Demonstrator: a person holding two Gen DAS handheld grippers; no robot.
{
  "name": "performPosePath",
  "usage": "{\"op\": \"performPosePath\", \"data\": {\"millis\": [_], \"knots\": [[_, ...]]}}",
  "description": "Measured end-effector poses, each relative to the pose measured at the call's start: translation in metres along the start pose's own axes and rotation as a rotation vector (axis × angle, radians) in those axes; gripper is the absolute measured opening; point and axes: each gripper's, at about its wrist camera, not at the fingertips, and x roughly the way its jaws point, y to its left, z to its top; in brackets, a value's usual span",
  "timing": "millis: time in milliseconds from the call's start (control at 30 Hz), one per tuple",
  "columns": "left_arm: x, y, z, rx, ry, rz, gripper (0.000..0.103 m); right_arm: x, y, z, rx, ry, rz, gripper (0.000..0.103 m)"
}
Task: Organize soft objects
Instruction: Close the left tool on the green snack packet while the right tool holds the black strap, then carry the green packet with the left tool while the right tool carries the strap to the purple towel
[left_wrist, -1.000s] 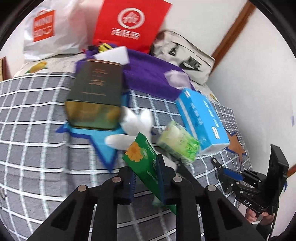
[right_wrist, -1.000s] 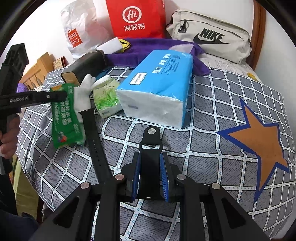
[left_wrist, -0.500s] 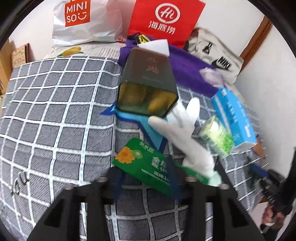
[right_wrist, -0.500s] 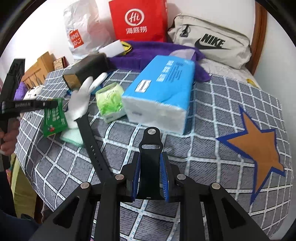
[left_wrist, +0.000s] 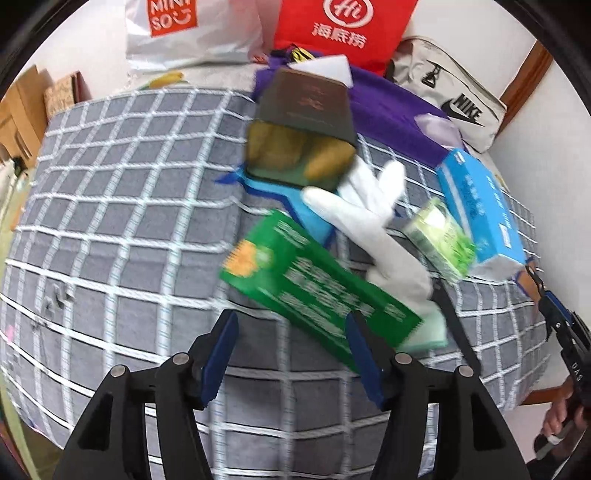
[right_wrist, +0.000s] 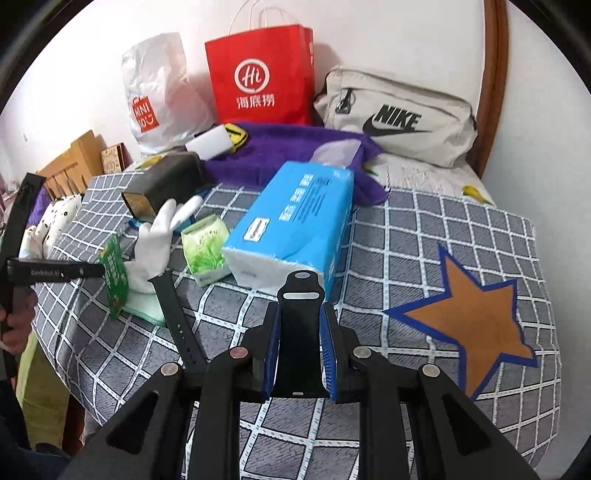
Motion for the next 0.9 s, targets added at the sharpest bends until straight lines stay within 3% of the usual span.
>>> {"op": "performPosePath", "data": {"millis": [133, 300, 567, 900], "knots": [[0.013, -0.009, -0.001, -0.047, 0.042, -0.045, 0.059, -0.006, 0.000, -0.002, -0.004, -0.013, 0.012, 0.021], [0.019, -0.009, 0.006, -0.144, 0.024, -0.069, 0.068, -0.012, -0.001, -0.004, -0.013, -0.019, 0.016, 0.021], [0.025, -0.016, 0.020, -0.142, -0.028, 0.005, 0.068, -0.013, -0.007, 0.003, -0.011, -0.033, 0.005, 0.021], [0.026, -0.016, 0.029, -0.034, -0.064, 0.025, 0.038, -0.002, -0.005, 0.006, -0.019, -0.006, -0.006, 0.021]]}}
